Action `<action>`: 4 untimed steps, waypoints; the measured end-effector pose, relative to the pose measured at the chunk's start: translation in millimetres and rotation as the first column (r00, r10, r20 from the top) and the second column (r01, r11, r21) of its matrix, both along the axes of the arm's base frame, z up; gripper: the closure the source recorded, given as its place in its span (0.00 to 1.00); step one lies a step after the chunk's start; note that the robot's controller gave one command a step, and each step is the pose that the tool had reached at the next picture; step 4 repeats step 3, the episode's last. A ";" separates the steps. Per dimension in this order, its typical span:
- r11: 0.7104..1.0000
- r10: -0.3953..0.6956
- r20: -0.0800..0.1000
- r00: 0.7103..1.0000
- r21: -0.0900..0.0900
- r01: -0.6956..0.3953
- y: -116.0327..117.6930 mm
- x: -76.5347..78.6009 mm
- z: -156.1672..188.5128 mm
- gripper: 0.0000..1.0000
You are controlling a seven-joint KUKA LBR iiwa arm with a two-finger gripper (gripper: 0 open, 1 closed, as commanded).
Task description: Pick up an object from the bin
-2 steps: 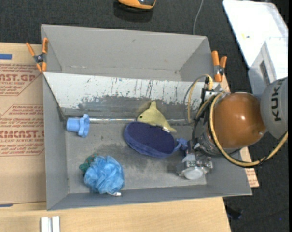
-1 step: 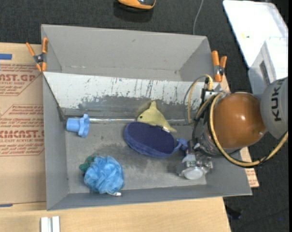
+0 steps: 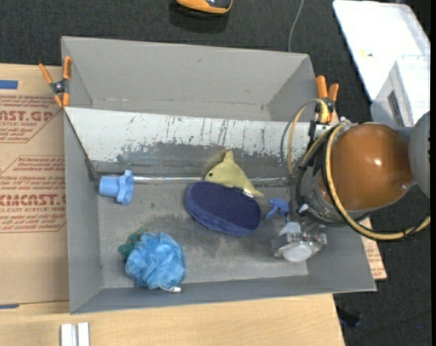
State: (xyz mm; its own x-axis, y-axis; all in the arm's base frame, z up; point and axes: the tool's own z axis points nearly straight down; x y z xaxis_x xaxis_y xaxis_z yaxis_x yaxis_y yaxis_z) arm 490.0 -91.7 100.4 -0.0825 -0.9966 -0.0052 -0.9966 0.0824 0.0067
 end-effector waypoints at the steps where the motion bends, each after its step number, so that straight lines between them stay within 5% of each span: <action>1: 1.000 -0.001 0.000 1.000 0.002 0.001 1.0 0.5 48.0 1.00; 4: 1.000 -0.003 0.005 1.000 0.002 0.003 2.0 1.8 97.9 1.00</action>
Offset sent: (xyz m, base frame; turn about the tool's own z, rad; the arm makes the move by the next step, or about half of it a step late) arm 0.0016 0.0002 0.0850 0.0009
